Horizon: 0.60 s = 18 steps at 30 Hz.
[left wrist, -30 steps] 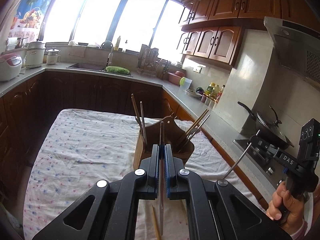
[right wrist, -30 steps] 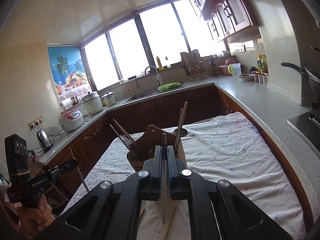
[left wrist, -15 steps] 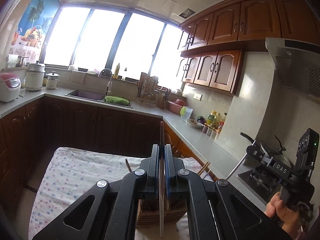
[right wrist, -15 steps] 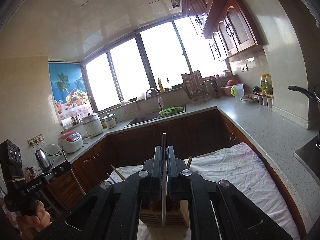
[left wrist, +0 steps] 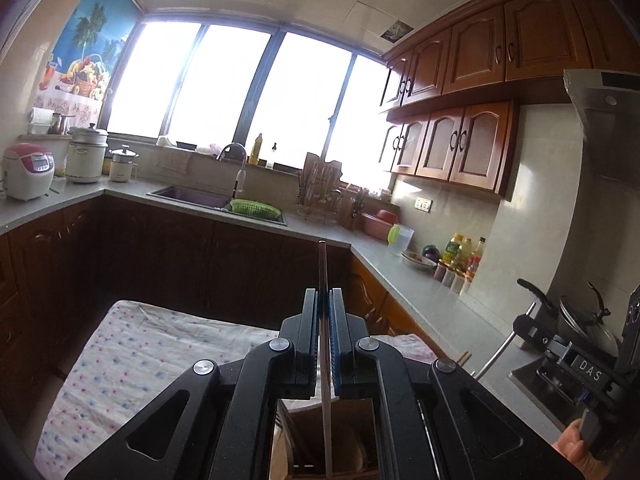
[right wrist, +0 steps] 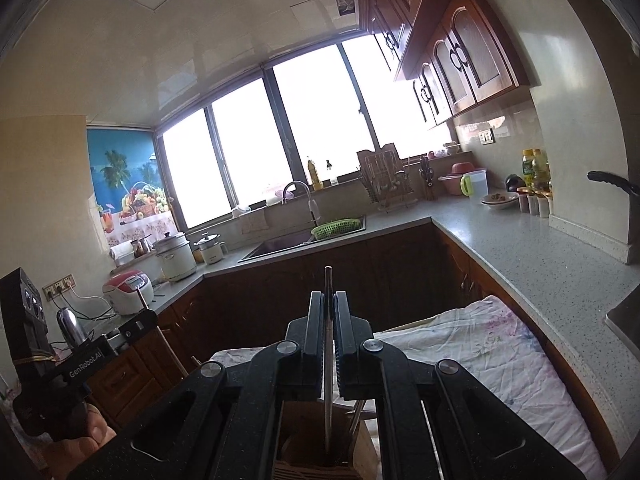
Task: Organize utensils
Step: 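Lift the chopstick with the left tool while the right tool lowers its chopstick into the holder, then open both tools to release the chopsticks and pull them back from the holder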
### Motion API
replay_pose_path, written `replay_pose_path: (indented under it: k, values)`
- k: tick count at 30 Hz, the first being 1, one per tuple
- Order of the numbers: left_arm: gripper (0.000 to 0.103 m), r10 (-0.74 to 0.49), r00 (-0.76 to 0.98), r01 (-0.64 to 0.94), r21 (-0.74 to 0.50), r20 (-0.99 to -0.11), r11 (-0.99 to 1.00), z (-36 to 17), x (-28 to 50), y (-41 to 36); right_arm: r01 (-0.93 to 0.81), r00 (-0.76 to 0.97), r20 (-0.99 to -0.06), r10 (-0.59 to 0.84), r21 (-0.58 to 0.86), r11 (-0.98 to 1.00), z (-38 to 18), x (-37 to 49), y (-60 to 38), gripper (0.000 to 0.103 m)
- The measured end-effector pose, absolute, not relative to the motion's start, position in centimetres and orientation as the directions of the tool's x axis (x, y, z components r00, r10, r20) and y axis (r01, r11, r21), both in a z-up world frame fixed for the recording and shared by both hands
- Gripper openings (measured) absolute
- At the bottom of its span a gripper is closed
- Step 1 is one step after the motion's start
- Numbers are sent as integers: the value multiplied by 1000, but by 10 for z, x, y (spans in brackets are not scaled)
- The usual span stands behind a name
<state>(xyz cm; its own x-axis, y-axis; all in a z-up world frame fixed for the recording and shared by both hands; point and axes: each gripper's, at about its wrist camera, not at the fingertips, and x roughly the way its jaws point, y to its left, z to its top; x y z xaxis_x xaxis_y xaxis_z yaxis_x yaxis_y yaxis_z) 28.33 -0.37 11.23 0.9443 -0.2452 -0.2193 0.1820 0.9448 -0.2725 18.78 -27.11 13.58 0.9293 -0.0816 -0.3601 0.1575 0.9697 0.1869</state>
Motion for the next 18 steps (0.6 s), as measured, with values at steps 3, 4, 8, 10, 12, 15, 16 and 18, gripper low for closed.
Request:
replay_pose_path:
  k: [3,4,8,10,12,15,16,18]
  values:
    - [3,-238,952,181,-273,-193,945,106,279,-8,165,924,-374,-83,195,967,121,188,-274,4]
    - [3,-232,954,177,-269,-187,947,103,278,-8,169,922,-379,-83,201,965,117,188,-276,4]
    - [3,-229,956,174,-272,-182,946,97,281,-13,181,914,-399,-81,220,959,105,191,-279,4]
    - [3,-224,959,174,-266,-173,948,96,282,-17,182,913,-399,-79,225,957,104,192,-280,4]
    - [3,-220,962,172,-269,-161,948,92,282,-14,181,915,-395,-81,221,958,106,193,-279,4]
    - [3,-228,960,175,-288,-162,941,83,284,-8,182,917,-390,-87,212,960,105,196,-277,4]
    - [3,-229,959,174,-288,-168,942,80,284,-8,182,915,-393,-87,213,960,104,197,-277,4]
    - [3,-226,957,170,-280,-181,945,72,283,-8,185,912,-402,-85,217,959,101,199,-277,4]
